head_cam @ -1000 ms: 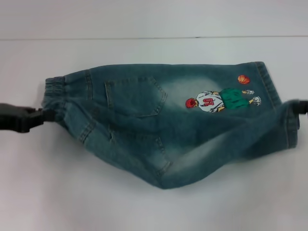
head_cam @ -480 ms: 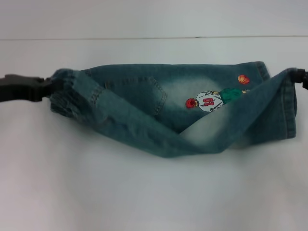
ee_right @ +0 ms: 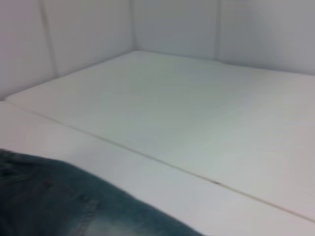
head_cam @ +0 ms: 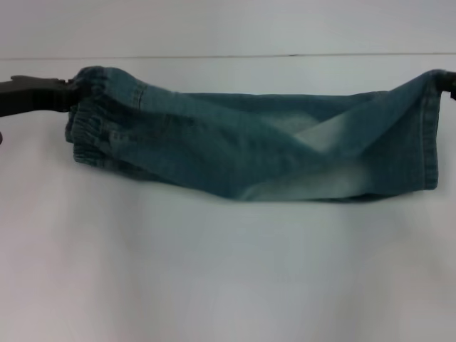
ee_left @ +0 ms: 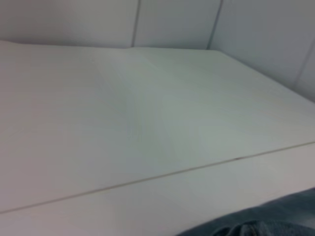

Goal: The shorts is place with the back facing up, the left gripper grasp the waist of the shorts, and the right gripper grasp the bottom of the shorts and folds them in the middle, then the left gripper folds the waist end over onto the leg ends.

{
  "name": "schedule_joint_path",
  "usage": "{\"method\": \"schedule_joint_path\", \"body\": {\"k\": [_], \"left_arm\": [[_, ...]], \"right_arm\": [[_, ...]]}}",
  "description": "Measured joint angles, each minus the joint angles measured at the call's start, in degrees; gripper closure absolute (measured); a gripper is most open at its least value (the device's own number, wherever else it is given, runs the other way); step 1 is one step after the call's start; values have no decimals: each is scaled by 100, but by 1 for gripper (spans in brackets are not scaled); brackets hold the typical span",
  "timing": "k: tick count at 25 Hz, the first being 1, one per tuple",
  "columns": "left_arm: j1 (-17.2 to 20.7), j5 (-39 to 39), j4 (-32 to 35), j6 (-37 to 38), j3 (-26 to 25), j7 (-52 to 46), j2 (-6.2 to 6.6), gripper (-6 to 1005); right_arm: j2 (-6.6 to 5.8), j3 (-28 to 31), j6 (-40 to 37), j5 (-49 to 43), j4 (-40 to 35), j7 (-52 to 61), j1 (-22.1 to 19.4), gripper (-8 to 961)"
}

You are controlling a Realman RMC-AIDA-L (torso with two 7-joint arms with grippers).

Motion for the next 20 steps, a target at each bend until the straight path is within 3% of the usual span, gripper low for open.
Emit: {"method": "schedule_joint_path", "body": {"k": [8, 20], "left_arm": [[-100, 25, -328, -1142, 195, -80, 35, 931], [-92, 265, -431, -1579, 499, -185, -4, 932]], "right_arm": [[-40, -140, 760, -14, 204, 144, 125, 943], [-34, -417, 1443, -408, 704, 171, 458, 943]]}}
